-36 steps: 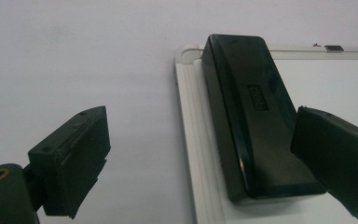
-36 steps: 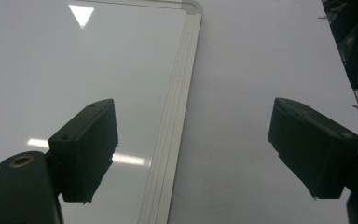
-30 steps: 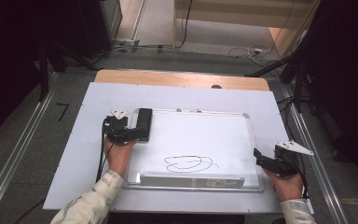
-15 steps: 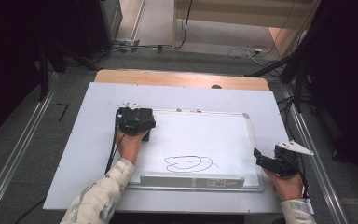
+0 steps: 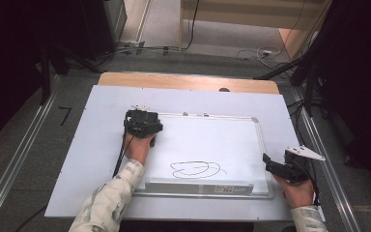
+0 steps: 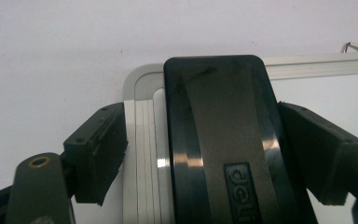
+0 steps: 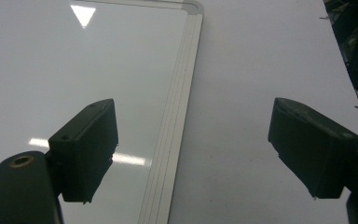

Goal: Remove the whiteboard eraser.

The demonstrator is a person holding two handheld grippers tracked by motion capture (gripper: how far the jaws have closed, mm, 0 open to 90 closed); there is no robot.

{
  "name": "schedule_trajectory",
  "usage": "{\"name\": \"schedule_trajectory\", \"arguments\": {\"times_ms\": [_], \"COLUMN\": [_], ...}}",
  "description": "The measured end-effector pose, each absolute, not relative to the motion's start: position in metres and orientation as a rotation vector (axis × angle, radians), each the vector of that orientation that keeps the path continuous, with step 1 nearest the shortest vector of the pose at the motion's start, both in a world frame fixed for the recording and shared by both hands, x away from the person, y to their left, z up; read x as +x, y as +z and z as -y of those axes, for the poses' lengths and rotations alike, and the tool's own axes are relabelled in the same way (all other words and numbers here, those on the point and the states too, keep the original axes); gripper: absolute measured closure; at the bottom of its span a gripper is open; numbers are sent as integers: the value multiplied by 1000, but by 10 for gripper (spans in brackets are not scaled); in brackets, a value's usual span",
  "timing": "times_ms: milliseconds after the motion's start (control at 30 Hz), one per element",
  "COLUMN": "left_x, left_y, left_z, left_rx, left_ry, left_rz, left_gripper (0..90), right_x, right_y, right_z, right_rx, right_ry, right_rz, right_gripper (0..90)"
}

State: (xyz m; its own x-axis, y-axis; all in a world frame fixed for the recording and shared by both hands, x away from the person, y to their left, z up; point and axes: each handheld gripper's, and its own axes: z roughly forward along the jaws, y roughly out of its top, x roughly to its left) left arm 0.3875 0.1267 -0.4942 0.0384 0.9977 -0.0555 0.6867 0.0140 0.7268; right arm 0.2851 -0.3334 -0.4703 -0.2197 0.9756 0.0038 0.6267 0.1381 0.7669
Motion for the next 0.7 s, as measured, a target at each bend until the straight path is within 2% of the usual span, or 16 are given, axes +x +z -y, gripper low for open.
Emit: {"name": "schedule_trajectory", "arguments": {"times_ms": [433, 700], "left_x": [388, 389], "left_y": [-493, -495], "left_z": [-120, -115], "left_rx": [1774, 1766], "left_ry": [719, 722], "left_rz": [-1626, -1621], "left_gripper": [294, 304], "right_x": [285, 285], "right_y": [-470, -470], "right_z": [333, 333], "right_rx": [1527, 1527], "right_ry": [900, 900], "right_rz": [-1913, -1914], "right_gripper": [145, 146]}}
